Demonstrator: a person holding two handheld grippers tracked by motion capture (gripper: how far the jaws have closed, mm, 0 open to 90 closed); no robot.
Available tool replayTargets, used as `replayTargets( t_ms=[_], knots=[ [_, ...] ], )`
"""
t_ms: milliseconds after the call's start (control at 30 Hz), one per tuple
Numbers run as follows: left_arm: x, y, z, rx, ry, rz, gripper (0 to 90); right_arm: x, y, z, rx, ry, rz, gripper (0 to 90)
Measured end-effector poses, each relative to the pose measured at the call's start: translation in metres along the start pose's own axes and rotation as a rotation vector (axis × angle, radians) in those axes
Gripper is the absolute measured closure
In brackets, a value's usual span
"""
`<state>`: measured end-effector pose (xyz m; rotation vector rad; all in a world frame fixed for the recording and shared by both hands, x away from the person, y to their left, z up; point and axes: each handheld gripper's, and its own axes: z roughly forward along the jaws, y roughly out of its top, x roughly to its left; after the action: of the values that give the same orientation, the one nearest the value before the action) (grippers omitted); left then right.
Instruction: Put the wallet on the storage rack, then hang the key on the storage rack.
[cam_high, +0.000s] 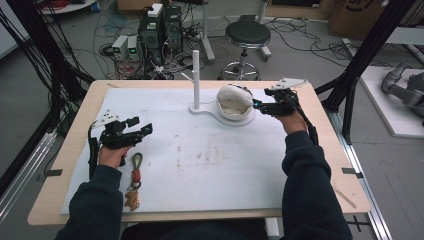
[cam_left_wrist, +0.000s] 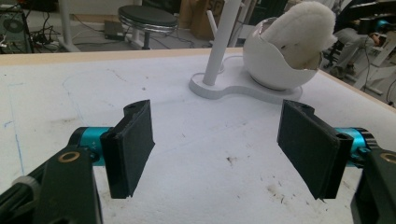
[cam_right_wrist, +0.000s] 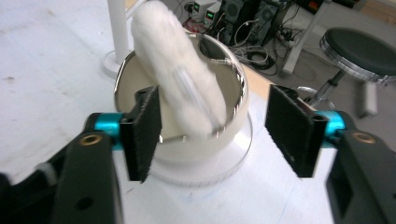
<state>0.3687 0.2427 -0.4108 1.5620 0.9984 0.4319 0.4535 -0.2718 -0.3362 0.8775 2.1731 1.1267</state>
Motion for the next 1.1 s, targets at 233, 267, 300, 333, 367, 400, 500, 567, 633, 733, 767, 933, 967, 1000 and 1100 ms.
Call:
replayTargets(
  t_ms=[233, 267, 300, 333, 367, 400, 500, 567, 633, 733, 767, 933, 967, 1000, 1100],
  knots=[
    [-0.001, -0.002, -0.004, 0.025, 0.021, 0.012, 23.7, 0.003, -0.048, -0.03, -0.054, -0.007, 0.114, 29.9],
    [-0.001, -0.002, -0.005, 0.031, 0.025, 0.015, 23.5, 0.005, -0.055, -0.033, -0.055, -0.008, 0.124, 28.9],
    [0.0, -0.002, -0.006, 0.029, 0.028, 0.009, 23.0, 0.007, -0.061, -0.037, -0.06, -0.012, 0.13, 28.0],
    [0.0, -0.002, -0.007, 0.028, 0.029, 0.006, 21.7, 0.009, -0.067, -0.04, -0.063, -0.013, 0.134, 27.8],
    [0.0, -0.002, -0.007, 0.024, 0.032, 0.006, 20.5, 0.012, -0.071, -0.043, -0.066, -0.015, 0.138, 27.4],
    [0.001, -0.003, -0.008, 0.024, 0.035, 0.009, 20.5, 0.014, -0.075, -0.045, -0.072, -0.016, 0.142, 26.7],
    [0.001, -0.003, -0.01, 0.026, 0.041, 0.011, 20.5, 0.018, -0.083, -0.049, -0.076, -0.02, 0.15, 26.4],
    [0.0, -0.003, -0.011, 0.018, 0.044, 0.017, 20.5, 0.018, -0.085, -0.05, -0.074, -0.024, 0.152, 26.1],
    [-0.001, -0.002, -0.012, 0.006, 0.049, 0.023, 20.5, 0.018, -0.085, -0.051, -0.078, -0.031, 0.159, 25.7],
    [-0.002, -0.001, -0.013, 0.0, 0.051, 0.033, 20.5, 0.019, -0.087, -0.054, -0.08, -0.03, 0.164, 25.5],
    [-0.002, -0.001, -0.013, -0.001, 0.051, 0.035, 20.6, 0.018, -0.089, -0.054, -0.083, -0.031, 0.164, 25.5],
    [-0.001, -0.002, -0.012, -0.001, 0.05, 0.029, 20.6, 0.016, -0.094, -0.058, -0.081, -0.039, 0.177, 24.6],
    [0.0, -0.002, -0.013, 0.001, 0.049, 0.033, 20.6, 0.015, -0.095, -0.058, -0.082, -0.042, 0.179, 24.5],
    [-0.001, -0.002, -0.013, -0.002, 0.047, 0.031, 20.6, 0.015, -0.095, -0.059, -0.081, -0.044, 0.186, 24.5],
    [0.0, -0.002, -0.013, 0.0, 0.042, 0.03, 20.6, 0.015, -0.097, -0.06, -0.087, -0.046, 0.187, 24.5]
  ],
)
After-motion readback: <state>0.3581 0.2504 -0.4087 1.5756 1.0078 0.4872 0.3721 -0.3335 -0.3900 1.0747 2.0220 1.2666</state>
